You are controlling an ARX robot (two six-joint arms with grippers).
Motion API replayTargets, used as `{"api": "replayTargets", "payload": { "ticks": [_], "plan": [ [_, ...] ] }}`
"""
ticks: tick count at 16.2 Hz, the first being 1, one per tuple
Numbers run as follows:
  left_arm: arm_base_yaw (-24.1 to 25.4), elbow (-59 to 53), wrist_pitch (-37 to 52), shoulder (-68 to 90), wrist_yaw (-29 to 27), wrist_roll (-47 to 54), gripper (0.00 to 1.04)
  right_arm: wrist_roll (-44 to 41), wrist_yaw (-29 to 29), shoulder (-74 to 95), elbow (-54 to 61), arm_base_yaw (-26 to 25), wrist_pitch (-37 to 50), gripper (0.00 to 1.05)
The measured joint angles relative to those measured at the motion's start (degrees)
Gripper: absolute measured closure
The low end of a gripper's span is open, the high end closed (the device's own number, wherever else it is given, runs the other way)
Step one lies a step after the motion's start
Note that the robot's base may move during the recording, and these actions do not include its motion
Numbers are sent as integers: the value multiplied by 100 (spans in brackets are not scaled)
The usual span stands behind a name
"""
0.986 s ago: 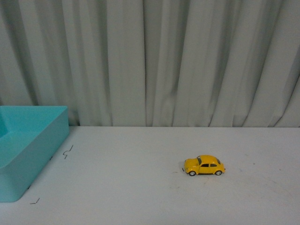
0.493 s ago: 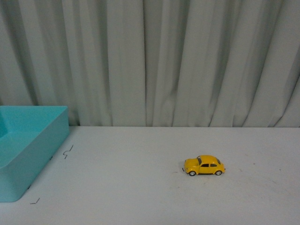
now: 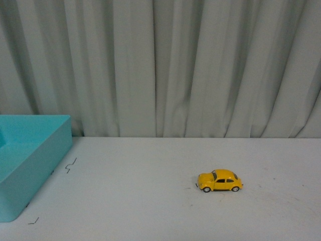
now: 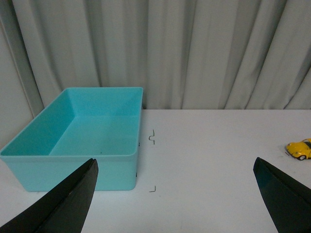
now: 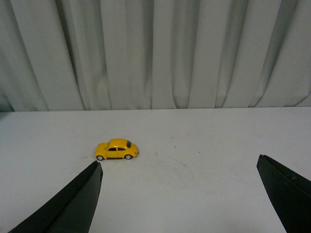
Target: Wind up and store yellow beetle toy
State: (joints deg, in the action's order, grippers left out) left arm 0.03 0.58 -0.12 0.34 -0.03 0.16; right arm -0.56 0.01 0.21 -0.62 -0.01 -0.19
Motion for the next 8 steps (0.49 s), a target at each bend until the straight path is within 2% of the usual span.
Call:
{"api": "replayTargets", "payload": {
  "ticks": [8],
  "plan": [
    [0,-2,2,0,0,0,7,-2,0,0,0,0,0,7]
  ]
}}
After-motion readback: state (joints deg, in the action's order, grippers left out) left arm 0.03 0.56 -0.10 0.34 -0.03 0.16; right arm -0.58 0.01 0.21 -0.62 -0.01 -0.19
